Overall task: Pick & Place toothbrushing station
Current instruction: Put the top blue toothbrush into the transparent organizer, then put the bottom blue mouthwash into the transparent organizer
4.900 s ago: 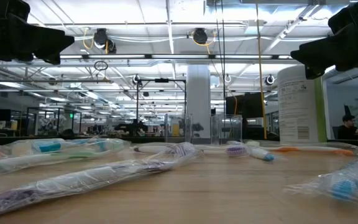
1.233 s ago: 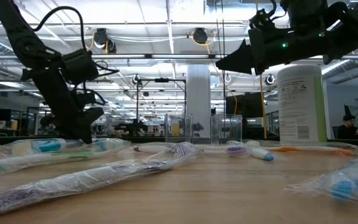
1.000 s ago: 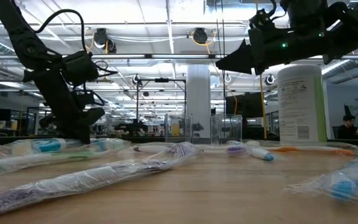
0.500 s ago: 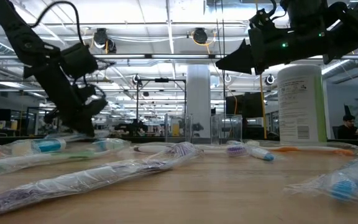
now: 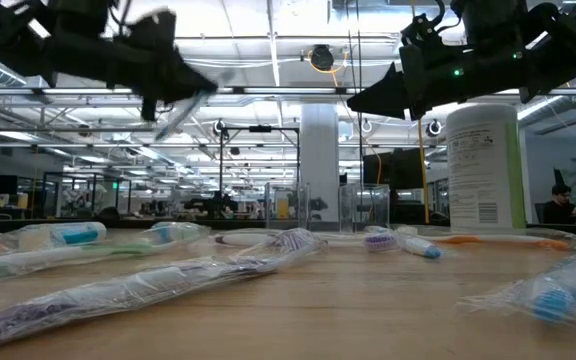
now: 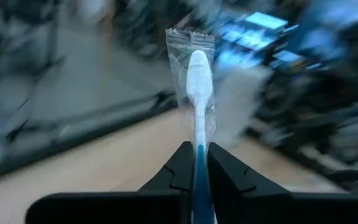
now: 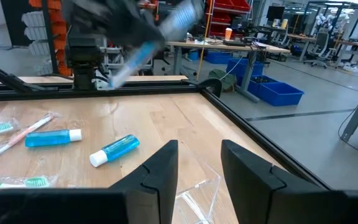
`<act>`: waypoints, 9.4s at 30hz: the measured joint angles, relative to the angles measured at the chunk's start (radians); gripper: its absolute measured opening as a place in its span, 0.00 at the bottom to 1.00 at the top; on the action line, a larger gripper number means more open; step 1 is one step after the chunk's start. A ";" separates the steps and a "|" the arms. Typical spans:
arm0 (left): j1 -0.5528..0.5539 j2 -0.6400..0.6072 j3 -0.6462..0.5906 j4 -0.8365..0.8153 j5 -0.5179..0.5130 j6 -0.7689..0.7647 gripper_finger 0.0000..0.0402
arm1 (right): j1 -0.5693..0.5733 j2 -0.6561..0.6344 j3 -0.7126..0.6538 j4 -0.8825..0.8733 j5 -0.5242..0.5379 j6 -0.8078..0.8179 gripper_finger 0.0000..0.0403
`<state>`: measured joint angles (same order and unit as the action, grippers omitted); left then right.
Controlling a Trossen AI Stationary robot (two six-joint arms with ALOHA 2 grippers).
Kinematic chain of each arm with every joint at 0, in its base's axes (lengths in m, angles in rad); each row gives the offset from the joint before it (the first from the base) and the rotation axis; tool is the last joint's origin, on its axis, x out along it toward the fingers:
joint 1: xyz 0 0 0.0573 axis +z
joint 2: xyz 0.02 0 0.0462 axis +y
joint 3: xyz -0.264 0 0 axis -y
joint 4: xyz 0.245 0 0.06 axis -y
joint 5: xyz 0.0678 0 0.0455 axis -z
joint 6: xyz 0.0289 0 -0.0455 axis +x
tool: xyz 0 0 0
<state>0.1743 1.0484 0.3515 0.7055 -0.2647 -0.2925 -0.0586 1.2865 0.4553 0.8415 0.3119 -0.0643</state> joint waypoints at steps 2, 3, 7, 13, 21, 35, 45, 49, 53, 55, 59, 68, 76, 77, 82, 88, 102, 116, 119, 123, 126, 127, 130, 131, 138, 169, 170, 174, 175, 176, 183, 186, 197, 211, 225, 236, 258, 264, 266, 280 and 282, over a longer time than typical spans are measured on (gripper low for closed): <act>-0.044 0.022 0.000 0.118 -0.002 0.066 0.04 | 0.000 0.000 0.000 0.005 0.000 0.000 0.28; -0.059 0.038 0.000 0.171 -0.002 0.096 0.04 | 0.000 0.000 0.000 0.010 0.000 0.000 0.28; -0.096 0.118 0.000 0.404 -0.006 0.168 0.04 | 0.000 0.000 0.000 0.018 0.000 0.035 0.28; -0.098 0.325 0.012 0.686 -0.010 0.216 0.05 | -0.001 0.000 0.000 0.024 0.000 0.045 0.28; -0.079 0.608 0.224 0.756 -0.015 0.300 0.05 | -0.004 0.000 0.000 0.023 0.000 0.041 0.28; 0.002 0.949 0.478 0.758 -0.078 0.290 0.04 | -0.013 0.000 0.000 0.022 0.000 0.049 0.28; -0.005 1.051 0.483 0.747 -0.159 0.294 0.04 | -0.013 0.000 -0.002 0.021 0.000 0.045 0.28; -0.036 1.053 0.483 0.713 -0.251 0.352 0.06 | -0.013 0.001 -0.004 0.015 0.000 0.045 0.28; -0.063 1.053 0.483 0.650 -0.306 0.345 0.06 | -0.013 0.001 -0.004 0.012 0.000 0.045 0.28; -0.074 1.053 0.483 0.625 -0.328 0.335 0.08 | -0.013 0.001 -0.004 0.012 0.000 0.050 0.28; -0.085 1.053 0.483 0.613 -0.383 0.369 0.15 | -0.013 0.001 -0.004 0.012 0.000 0.052 0.28; -0.121 1.050 0.483 0.605 -0.515 0.523 0.37 | -0.013 0.001 -0.004 0.013 0.000 0.052 0.28; -0.210 0.883 0.481 0.346 -0.631 0.661 0.52 | -0.013 0.001 -0.004 0.005 0.000 0.053 0.28; -0.217 0.841 0.482 0.274 -0.629 0.654 0.53 | -0.013 0.001 -0.005 0.000 0.000 0.053 0.28; -0.205 0.606 0.483 -0.150 -0.440 0.466 0.56 | -0.013 0.001 -0.005 -0.014 0.000 0.053 0.28; -0.171 0.372 0.483 -0.488 -0.232 0.360 0.56 | 0.000 0.000 -0.005 -0.062 -0.032 0.070 0.28; -0.186 0.254 0.483 -0.885 -0.231 0.274 0.56 | 0.023 -0.025 -0.005 -0.084 -0.418 0.088 0.28; -0.187 0.254 0.483 -0.914 -0.229 0.294 0.56 | 0.400 -0.010 0.338 -0.619 -0.157 0.044 0.28; -0.187 0.254 0.483 -0.914 -0.229 0.294 0.56 | 0.451 0.036 0.474 -0.858 -0.103 0.150 0.28; -0.187 0.254 0.483 -0.915 -0.229 0.271 0.56 | 0.504 0.070 0.543 -1.018 -0.136 0.313 0.28; -0.187 0.254 0.483 -0.919 -0.229 0.260 0.56 | 0.552 0.070 0.542 -1.094 -0.175 0.378 0.28; -0.187 0.254 0.483 -0.920 -0.228 0.260 0.56 | 0.566 0.070 0.542 -1.115 -0.181 0.399 0.28; -0.187 0.254 0.483 -0.920 -0.202 0.256 0.56 | 0.598 0.066 0.542 -1.153 -0.168 0.439 0.28; -0.187 0.254 0.483 -0.920 -0.193 0.254 0.56 | 0.607 0.065 0.542 -1.167 -0.157 0.449 0.28; -0.187 0.254 0.483 -0.919 -0.171 0.274 0.56 | 0.648 0.065 0.542 -1.393 -0.163 0.802 0.28; -0.123 0.254 0.483 -0.865 -0.107 0.321 0.56 | 0.785 0.161 0.328 -1.352 -0.472 1.322 0.46; -0.123 0.254 0.483 -0.865 -0.102 0.321 0.56 | 0.786 0.171 0.328 -1.352 -0.472 1.320 0.46; -0.123 0.254 0.483 -0.865 -0.101 0.321 0.56 | 0.793 0.213 0.328 -1.342 -0.474 1.288 0.46; -0.123 0.254 0.483 -0.865 -0.101 0.321 0.56 | 0.793 0.220 0.329 -1.341 -0.477 1.281 0.45; -0.123 0.254 0.483 -0.866 -0.101 0.321 0.56 | 0.792 0.226 0.330 -1.341 -0.485 1.276 0.45; -0.123 0.254 0.483 -0.866 -0.101 0.316 0.56 | 0.793 0.235 0.331 -1.344 -0.494 1.257 0.39; -0.123 0.254 0.483 -0.866 -0.101 0.316 0.56 | 0.793 0.236 0.330 -1.347 -0.493 1.245 0.33; -0.123 0.254 0.483 -0.879 -0.100 0.354 0.56 | 0.782 0.229 0.328 -1.343 -0.502 1.240 0.25; -0.122 0.254 0.483 -0.835 -0.099 0.359 0.56 | 0.558 0.044 0.339 -1.072 -0.359 0.736 0.23; -0.122 0.254 0.483 -0.832 -0.099 0.340 0.56 | 0.266 0.096 0.339 -0.375 0.239 -0.194 0.24; -0.122 0.254 0.483 -0.844 -0.100 0.327 0.56 | 0.085 0.300 0.339 -0.149 0.282 -0.150 0.24; -0.124 0.254 0.483 -0.867 -0.100 0.320 0.56 | 0.037 0.558 0.340 0.097 0.549 0.152 0.24; -0.124 0.254 0.483 -0.867 -0.100 0.316 0.56 | 0.031 0.628 0.339 0.162 0.555 0.241 0.24; -0.124 0.254 0.483 -0.867 -0.100 0.315 0.56 | 0.031 0.647 0.340 0.204 0.555 0.237 0.24; -0.124 0.254 0.483 -0.866 -0.100 0.313 0.56 | 0.006 0.673 0.340 0.202 0.551 0.229 0.35; -0.124 0.254 0.483 -0.867 -0.100 0.314 0.56 | 0.006 0.673 0.340 0.202 0.551 0.229 0.37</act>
<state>0.0502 1.3022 0.8345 -0.1610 -0.3649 0.0212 -0.0521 1.9594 0.7948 1.0434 0.8631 0.1642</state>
